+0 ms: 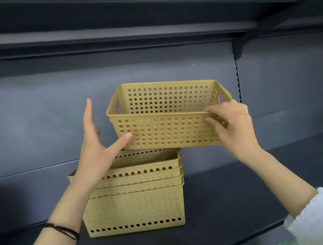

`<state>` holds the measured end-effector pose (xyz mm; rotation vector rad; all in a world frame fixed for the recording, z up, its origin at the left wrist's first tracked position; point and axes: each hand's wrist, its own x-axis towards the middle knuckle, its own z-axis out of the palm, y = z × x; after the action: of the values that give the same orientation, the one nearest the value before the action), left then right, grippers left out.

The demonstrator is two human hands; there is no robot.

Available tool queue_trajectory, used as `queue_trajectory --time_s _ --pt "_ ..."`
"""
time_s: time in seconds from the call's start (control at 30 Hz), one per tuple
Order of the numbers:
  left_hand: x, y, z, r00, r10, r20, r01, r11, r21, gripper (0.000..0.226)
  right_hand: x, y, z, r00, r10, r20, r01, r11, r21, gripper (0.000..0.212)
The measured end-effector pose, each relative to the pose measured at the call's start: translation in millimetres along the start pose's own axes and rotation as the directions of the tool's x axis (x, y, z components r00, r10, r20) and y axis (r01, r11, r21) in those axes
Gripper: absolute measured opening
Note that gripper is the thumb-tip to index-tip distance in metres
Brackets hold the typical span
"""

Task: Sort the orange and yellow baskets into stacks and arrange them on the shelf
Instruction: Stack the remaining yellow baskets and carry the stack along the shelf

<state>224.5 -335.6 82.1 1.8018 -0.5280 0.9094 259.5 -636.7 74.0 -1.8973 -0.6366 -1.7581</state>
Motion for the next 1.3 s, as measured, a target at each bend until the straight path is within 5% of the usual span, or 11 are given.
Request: queue_trajectory --time_s 0.1,0.2,0.3,0.43,0.6,0.87,1.1,1.3 --pt "11.0 5.8 -6.9 0.996 0.027 0.079 -0.028 1.0 0.01 0.065 0.2 -12.5 6.7 0.997 -0.069 0.031 0.067 0.997 0.044 0.015" --pt "14.8 -4.3 -12.8 0.997 -0.034 -0.067 0.031 0.999 -0.04 0.023 -3.9 -21.6 14.1 0.999 -0.043 0.032 0.042 0.999 0.028 0.019" --pt "12.8 -20.7 -22.2 0.989 -0.083 -0.119 0.08 0.996 -0.024 0.015 -6.5 -33.6 22.2 0.985 0.168 0.04 -0.17 0.983 0.063 0.041" --pt "14.5 -27.9 -38.0 0.984 -0.124 -0.131 0.121 0.992 -0.026 0.016 -1.4 -46.1 30.7 0.848 0.458 0.267 -0.529 0.766 0.367 0.092" --pt "22.2 -38.3 -68.3 0.984 -0.121 -0.132 0.116 0.992 -0.045 0.009 -3.9 -61.2 53.2 0.795 0.432 0.426 -0.603 0.641 0.475 0.078" --pt "12.5 -72.1 -95.0 0.974 -0.191 -0.12 0.183 0.98 -0.077 0.013 -16.8 -80.0 82.7 0.772 0.435 0.464 -0.626 0.65 0.431 0.054" --pt "-19.5 -104.8 -72.8 0.955 -0.296 -0.003 0.296 0.955 0.005 0.068 -67.3 -77.4 69.9 0.7 0.501 0.508 -0.691 0.656 0.305 0.04" --pt "-36.5 -97.1 -61.3 0.934 -0.321 -0.155 0.332 0.942 0.048 0.075 -71.3 -77.8 62.4 0.681 0.532 0.502 -0.714 0.633 0.298 0.051"
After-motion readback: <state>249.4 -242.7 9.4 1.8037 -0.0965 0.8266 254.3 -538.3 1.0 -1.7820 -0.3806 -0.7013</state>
